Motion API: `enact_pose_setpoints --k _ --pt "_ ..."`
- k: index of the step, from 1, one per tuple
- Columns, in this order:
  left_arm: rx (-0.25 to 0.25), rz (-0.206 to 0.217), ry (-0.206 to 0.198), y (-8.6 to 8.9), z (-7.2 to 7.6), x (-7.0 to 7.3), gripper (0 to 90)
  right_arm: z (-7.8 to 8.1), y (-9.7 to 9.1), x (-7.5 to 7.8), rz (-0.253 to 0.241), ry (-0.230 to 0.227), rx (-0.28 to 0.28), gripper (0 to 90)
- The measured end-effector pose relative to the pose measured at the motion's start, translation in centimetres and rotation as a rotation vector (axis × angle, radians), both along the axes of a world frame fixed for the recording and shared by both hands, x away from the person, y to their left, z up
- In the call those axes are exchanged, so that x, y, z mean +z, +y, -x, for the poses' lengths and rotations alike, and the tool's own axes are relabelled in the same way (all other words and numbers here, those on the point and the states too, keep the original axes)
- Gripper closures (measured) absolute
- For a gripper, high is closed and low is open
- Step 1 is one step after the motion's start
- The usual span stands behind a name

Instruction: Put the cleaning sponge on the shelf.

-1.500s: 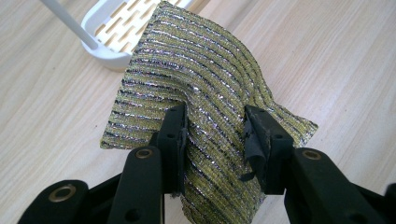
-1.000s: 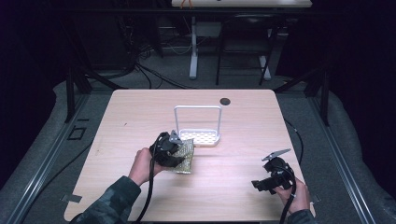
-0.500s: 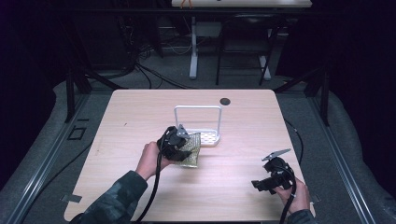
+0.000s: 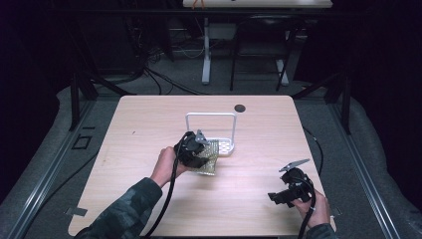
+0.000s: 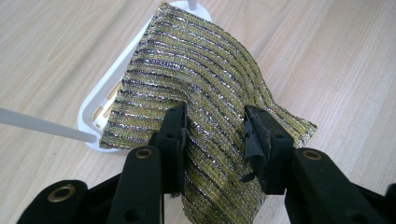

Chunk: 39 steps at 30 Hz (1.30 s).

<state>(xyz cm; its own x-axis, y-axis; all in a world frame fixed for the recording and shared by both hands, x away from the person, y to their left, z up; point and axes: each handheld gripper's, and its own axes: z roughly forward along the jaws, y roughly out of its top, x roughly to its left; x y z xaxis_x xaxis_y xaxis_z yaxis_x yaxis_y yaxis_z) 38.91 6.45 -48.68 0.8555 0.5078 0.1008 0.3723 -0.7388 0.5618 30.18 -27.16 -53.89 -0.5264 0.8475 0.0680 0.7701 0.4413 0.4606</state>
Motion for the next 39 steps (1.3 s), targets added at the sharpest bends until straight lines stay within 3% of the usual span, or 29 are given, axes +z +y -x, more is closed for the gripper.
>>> enact_pose_setpoints --k 21,39 --pt "-0.016 0.032 -0.013 -1.3 -1.3 -0.3 60.7 0.0 -0.1 -0.1 0.007 -0.007 -0.002 6.9" --pt "-0.018 0.042 -0.068 -2.2 -2.3 -0.2 61.5 0.0 0.0 0.0 0.006 -0.01 -0.002 6.9"
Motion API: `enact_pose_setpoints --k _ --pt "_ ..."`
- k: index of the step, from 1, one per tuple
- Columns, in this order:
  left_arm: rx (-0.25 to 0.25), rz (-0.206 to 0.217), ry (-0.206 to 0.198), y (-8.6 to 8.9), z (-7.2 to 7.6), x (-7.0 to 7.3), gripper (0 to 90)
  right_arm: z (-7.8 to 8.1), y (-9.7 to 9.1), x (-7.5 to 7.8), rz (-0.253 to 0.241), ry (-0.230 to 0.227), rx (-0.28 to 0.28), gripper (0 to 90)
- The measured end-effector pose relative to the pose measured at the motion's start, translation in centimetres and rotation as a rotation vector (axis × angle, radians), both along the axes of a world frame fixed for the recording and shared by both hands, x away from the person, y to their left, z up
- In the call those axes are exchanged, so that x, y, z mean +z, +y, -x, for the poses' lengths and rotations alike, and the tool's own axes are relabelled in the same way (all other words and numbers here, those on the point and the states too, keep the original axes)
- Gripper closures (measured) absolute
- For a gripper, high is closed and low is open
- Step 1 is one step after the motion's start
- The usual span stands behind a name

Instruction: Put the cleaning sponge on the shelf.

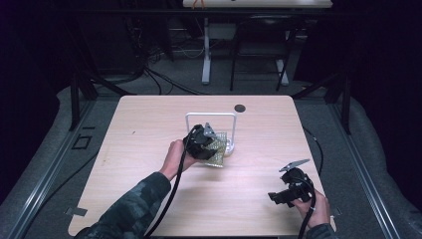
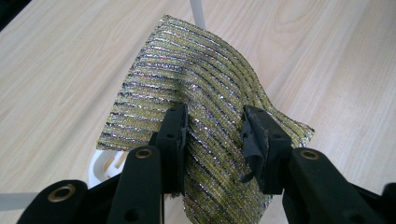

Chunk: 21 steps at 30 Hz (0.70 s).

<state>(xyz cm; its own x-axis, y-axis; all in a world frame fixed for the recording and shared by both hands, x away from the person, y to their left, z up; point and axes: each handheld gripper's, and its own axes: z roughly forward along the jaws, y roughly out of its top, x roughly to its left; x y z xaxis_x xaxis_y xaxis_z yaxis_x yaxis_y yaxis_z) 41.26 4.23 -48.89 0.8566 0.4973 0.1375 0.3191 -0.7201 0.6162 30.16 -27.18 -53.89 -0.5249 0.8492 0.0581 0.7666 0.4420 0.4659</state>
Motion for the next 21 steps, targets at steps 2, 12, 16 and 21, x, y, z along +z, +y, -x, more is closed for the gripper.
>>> enact_pose_setpoints --k 2,12,16,21 --pt "0.002 0.001 -0.009 -0.1 -0.1 -0.2 61.6 0.0 -0.1 0.0 0.005 -0.005 0.001 6.9" --pt "0.021 -0.007 -0.03 -0.5 -1.0 -1.0 61.8 0.0 0.0 0.0 -0.001 0.0 0.001 6.9" --pt "0.042 0.001 -0.04 -0.6 -1.7 -1.3 61.8 0.0 0.0 0.0 0.003 0.001 0.006 7.0" --pt "0.062 0.006 -0.036 -0.6 -2.3 -1.6 61.7 0.0 0.0 0.0 0.002 0.001 0.005 7.0"
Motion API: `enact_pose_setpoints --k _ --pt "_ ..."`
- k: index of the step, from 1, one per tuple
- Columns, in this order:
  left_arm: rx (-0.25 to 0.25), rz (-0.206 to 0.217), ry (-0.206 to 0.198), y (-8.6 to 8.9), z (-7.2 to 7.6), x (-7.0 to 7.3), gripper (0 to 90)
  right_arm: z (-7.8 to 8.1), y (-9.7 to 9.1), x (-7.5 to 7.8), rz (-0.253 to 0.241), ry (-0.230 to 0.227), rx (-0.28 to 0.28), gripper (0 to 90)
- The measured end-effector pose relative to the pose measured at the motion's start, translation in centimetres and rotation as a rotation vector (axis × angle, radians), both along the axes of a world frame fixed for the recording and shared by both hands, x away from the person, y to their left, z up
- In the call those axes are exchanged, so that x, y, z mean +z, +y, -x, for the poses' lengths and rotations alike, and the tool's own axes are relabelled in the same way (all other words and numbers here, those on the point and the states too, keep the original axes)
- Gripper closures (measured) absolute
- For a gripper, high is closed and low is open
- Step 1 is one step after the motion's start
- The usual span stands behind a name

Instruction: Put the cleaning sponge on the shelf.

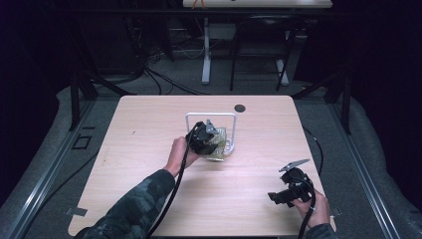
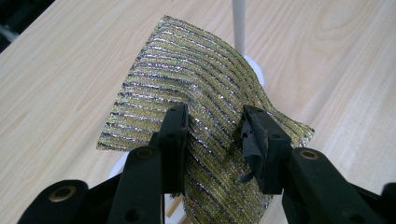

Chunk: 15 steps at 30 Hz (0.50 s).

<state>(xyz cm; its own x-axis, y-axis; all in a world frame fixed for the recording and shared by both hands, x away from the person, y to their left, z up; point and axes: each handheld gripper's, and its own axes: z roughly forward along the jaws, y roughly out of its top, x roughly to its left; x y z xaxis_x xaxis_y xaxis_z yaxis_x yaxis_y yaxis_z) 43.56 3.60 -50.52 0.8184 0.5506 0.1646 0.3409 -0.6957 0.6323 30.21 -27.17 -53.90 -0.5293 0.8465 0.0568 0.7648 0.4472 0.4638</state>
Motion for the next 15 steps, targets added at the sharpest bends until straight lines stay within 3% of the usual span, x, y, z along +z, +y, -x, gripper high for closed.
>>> enact_pose_setpoints --k 15 --pt "0.047 0.004 -0.001 -0.9 -1.2 -1.4 61.8 0.1 0.0 0.0 -0.007 -0.002 0.001 7.2"
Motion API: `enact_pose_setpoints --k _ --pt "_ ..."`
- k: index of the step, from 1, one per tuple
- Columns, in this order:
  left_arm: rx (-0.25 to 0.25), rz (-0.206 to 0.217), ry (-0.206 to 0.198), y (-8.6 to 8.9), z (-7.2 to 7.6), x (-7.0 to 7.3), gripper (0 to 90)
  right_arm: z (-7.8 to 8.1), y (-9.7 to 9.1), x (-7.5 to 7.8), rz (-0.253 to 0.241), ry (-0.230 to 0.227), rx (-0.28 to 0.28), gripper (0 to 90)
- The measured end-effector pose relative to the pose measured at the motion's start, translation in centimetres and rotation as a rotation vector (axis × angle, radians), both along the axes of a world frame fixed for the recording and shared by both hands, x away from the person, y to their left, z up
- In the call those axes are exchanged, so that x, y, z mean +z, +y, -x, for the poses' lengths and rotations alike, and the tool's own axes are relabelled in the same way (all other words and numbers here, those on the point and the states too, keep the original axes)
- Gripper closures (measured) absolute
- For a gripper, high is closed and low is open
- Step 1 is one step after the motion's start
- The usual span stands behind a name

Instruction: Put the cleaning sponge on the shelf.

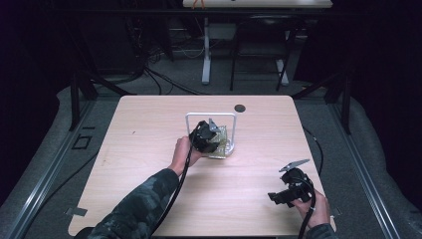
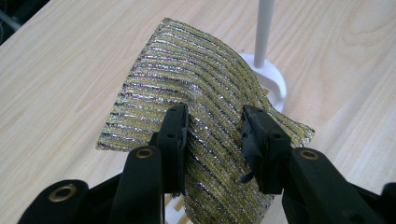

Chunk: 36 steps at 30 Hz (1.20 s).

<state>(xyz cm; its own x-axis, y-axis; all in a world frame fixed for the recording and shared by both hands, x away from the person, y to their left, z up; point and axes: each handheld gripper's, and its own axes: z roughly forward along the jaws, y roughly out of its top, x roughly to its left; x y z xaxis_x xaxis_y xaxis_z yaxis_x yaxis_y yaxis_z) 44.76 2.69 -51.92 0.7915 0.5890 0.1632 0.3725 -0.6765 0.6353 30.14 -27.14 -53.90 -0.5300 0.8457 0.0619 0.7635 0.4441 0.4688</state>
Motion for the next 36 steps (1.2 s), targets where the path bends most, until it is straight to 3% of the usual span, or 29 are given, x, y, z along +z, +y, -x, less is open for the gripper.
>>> enact_pose_setpoints --k 10,20,29,36 --pt "0.016 -0.027 0.004 -0.3 -0.4 -1.0 61.1 0.1 0.1 0.0 0.002 -0.006 0.005 7.2" --pt "0.029 -0.099 -0.005 -0.7 -0.6 -1.2 53.5 0.1 0.2 0.0 0.001 -0.004 0.008 7.2" --pt "0.042 -0.095 -0.016 -0.6 -0.4 -0.8 35.6 0.1 0.1 0.1 0.012 -0.005 0.005 7.3" --pt "0.02 -0.075 -0.026 -0.7 0.4 0.3 27.9 0.1 0.0 0.2 0.01 -0.006 0.004 7.3"
